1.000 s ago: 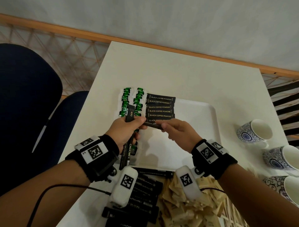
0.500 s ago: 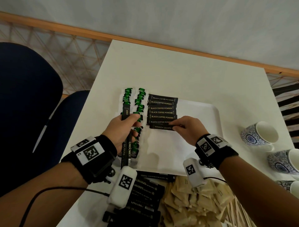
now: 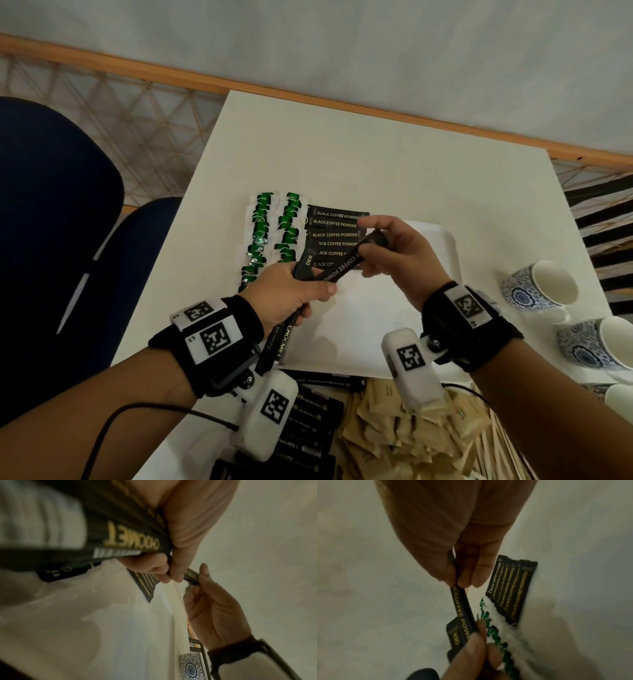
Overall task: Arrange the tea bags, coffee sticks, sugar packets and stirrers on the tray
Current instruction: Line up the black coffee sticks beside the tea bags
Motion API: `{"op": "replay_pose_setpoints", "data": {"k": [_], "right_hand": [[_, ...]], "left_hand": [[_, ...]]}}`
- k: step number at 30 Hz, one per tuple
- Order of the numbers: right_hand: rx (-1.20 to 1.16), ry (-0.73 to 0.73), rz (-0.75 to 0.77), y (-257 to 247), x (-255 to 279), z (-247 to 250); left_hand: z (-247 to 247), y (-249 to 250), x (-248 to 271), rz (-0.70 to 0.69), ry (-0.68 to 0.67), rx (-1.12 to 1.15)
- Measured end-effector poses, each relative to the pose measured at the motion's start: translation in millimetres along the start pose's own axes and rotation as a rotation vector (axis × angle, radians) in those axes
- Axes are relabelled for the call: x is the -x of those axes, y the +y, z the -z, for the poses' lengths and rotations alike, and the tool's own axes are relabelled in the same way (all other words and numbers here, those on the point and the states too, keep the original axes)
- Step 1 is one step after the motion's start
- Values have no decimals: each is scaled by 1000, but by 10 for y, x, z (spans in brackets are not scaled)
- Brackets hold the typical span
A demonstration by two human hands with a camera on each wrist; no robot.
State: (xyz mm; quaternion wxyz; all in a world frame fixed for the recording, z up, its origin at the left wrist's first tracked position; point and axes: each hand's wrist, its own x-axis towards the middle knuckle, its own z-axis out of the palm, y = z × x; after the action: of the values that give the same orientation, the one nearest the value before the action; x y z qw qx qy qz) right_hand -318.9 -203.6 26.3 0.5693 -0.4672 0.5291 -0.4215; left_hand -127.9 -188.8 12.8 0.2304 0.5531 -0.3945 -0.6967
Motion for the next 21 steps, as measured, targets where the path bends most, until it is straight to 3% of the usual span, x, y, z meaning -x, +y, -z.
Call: {"op": "replay_pose_setpoints", "data": {"k": [2,5,9,11,13,14,17,21], "right_hand": [[-92,0,-52,33,8,-65],[-23,-61,-123,139,57,-178],[86,68,-48,227,-30,-113],[440,94,12,279,-114,31],[903,17,19,350,-169,148],[1017,-29,14,384,-185,174],[1107,-100,14,454,-207,148],[1197,-166,134,492,-259,55]], "left_hand": [[-26,15,-8,-18,11,-4],[-37,31,-15,-21,23,9],[29,7,-21,-5,79,87],[96,9,-24,-11,132,119],[155,30,-25,-26,167,149],[180,41,-26,-33,180,159],[219,60,-31,-46,198,169],[221,39,-39,-44,193,166]]}}
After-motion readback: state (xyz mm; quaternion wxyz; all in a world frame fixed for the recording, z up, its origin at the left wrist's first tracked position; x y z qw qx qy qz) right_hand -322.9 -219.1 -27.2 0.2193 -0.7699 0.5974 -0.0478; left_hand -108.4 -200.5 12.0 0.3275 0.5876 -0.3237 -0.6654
